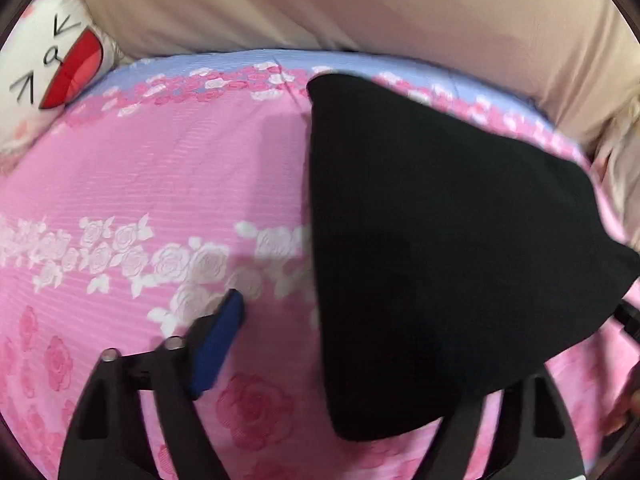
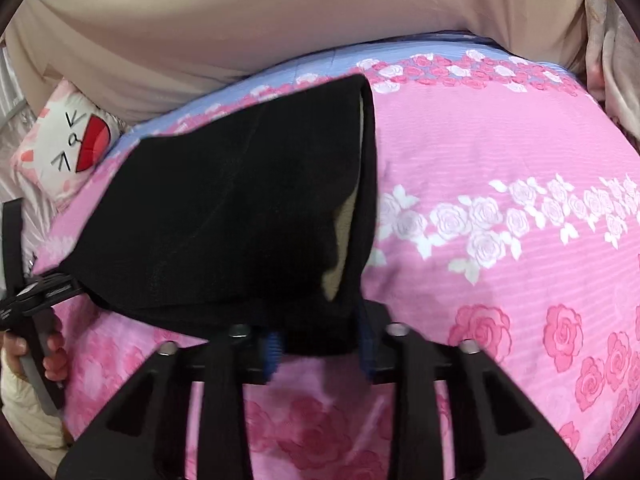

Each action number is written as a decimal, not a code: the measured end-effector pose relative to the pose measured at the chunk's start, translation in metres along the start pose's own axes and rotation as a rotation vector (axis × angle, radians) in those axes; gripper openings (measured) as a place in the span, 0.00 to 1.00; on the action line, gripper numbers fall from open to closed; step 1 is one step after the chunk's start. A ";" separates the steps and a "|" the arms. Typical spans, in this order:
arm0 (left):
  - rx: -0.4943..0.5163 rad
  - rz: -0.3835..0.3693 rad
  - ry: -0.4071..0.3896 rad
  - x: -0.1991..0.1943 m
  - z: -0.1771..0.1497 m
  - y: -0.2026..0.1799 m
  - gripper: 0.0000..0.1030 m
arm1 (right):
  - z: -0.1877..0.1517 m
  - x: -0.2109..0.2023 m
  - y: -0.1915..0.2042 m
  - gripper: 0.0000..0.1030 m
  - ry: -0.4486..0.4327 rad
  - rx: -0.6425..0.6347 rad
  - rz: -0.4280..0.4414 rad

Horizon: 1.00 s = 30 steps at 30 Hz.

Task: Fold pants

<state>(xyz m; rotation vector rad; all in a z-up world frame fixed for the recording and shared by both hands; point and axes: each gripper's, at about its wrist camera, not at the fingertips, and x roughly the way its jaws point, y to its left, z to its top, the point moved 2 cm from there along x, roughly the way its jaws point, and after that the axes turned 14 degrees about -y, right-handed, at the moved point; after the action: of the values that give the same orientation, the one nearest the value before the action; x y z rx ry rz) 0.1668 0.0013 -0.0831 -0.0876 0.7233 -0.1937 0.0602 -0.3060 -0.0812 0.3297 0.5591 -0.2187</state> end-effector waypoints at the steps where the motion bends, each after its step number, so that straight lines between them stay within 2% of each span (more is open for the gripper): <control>1: -0.016 -0.058 0.024 -0.001 0.002 -0.002 0.24 | 0.004 -0.007 0.000 0.16 -0.019 0.031 0.021; 3: -0.004 -0.055 0.025 -0.012 0.004 -0.006 0.20 | 0.013 -0.028 -0.001 0.15 -0.063 0.070 0.064; 6: 0.023 -0.061 0.013 -0.036 -0.002 -0.005 0.14 | 0.013 -0.055 -0.004 0.14 -0.075 0.095 0.091; 10: 0.000 -0.140 0.056 -0.073 -0.024 -0.002 0.12 | -0.016 -0.080 -0.017 0.14 -0.019 0.119 0.074; 13: 0.038 -0.116 0.101 -0.077 -0.056 -0.008 0.11 | -0.051 -0.075 -0.029 0.14 0.054 0.143 0.021; 14: 0.050 -0.104 0.094 -0.076 -0.061 -0.010 0.12 | -0.061 -0.069 -0.037 0.16 0.061 0.172 0.025; 15: 0.056 -0.097 0.078 -0.076 -0.063 -0.010 0.12 | -0.065 -0.071 -0.046 0.16 0.031 0.225 0.065; 17: 0.059 -0.105 0.067 -0.080 -0.061 -0.011 0.13 | -0.066 -0.074 -0.052 0.21 0.045 0.261 0.101; 18: 0.087 -0.118 0.066 -0.087 -0.058 -0.013 0.14 | -0.065 -0.079 -0.052 0.30 0.053 0.239 0.091; 19: 0.105 -0.128 0.063 -0.091 -0.055 -0.013 0.19 | -0.063 -0.083 -0.052 0.54 0.056 0.213 0.091; 20: 0.125 -0.146 0.054 -0.101 -0.051 -0.013 0.25 | -0.061 -0.089 -0.051 0.67 0.044 0.196 0.096; 21: 0.141 -0.165 0.038 -0.111 -0.047 -0.012 0.27 | -0.057 -0.099 -0.052 0.86 0.010 0.194 0.094; 22: 0.158 -0.179 0.024 -0.123 -0.042 -0.012 0.38 | -0.054 -0.106 -0.054 0.87 -0.011 0.205 0.113; 23: 0.162 -0.191 0.006 -0.134 -0.036 -0.011 0.61 | -0.049 -0.112 -0.056 0.87 -0.033 0.234 0.155; 24: 0.144 -0.208 -0.026 -0.144 -0.028 -0.010 0.73 | -0.045 -0.116 -0.058 0.87 -0.053 0.259 0.175; 25: 0.124 -0.224 -0.049 -0.153 -0.024 -0.007 0.90 | -0.040 -0.117 -0.060 0.87 -0.067 0.283 0.195; 26: 0.105 -0.241 -0.073 -0.157 -0.017 -0.009 0.89 | -0.035 -0.115 -0.061 0.87 -0.067 0.301 0.213; 28: 0.077 -0.262 -0.094 -0.154 -0.001 -0.011 0.90 | -0.028 -0.098 -0.061 0.87 -0.031 0.318 0.190; 30: 0.049 -0.228 -0.034 -0.130 0.008 -0.013 0.89 | -0.029 -0.077 -0.058 0.87 0.026 0.329 0.171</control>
<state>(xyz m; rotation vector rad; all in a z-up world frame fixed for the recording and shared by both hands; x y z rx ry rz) 0.0747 0.0154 0.0093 -0.1264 0.6732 -0.4262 -0.0343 -0.3405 -0.0766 0.6976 0.5176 -0.1410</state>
